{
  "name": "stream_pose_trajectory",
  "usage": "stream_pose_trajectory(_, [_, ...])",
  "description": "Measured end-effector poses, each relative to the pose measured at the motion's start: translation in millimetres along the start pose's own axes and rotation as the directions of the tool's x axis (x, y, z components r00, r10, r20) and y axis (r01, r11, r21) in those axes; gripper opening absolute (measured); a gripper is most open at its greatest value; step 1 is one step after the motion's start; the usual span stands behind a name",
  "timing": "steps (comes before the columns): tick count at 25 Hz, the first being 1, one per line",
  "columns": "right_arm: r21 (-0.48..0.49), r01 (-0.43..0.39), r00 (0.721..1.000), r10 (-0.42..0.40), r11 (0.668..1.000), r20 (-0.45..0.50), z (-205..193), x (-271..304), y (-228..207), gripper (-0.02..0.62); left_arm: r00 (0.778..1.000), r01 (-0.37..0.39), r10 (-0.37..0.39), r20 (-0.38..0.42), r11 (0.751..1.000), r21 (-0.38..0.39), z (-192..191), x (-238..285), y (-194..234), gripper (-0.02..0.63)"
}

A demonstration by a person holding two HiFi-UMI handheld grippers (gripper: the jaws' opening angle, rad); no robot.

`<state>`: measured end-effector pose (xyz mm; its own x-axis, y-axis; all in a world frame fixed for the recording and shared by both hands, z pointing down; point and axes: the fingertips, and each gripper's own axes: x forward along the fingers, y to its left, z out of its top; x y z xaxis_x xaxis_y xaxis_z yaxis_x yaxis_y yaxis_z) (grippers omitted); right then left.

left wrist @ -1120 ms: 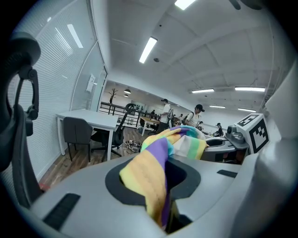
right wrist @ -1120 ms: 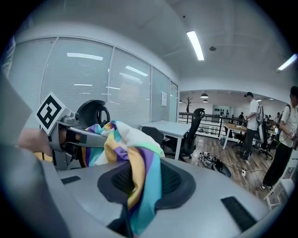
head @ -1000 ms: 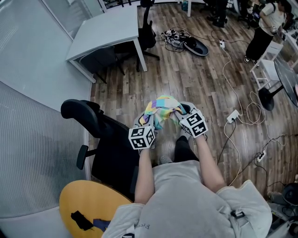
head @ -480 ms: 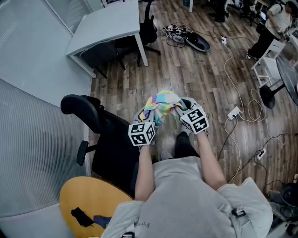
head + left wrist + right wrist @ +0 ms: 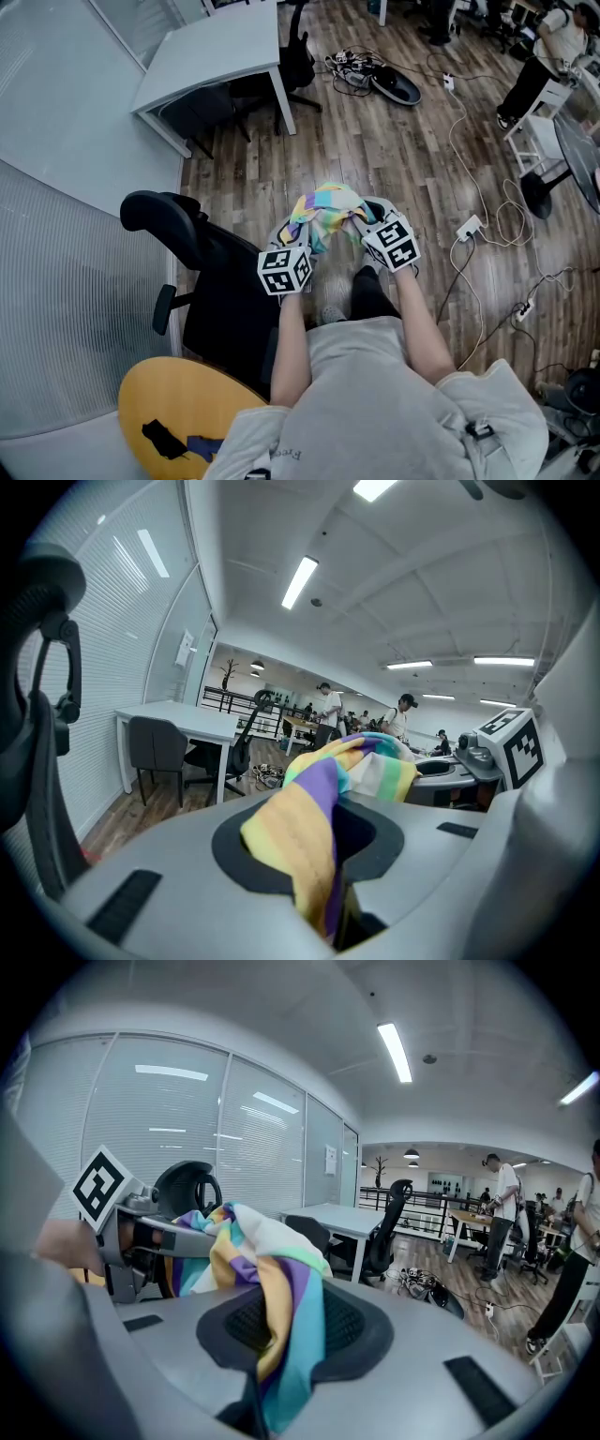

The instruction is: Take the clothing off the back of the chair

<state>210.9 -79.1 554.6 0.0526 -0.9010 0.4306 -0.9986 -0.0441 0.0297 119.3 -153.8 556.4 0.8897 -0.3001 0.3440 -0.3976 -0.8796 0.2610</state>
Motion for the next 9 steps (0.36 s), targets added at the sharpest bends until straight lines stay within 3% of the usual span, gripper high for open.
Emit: stream_pose_trajectory(9, [0.005, 0.014, 1.000, -0.014, 1.000, 0.008, -0.7, -2.6, -0.1, 0.103, 1.000, 0.008, -0.008, 0.007, 1.000, 0.006, -0.5, -0.9, -2.7, 0.091])
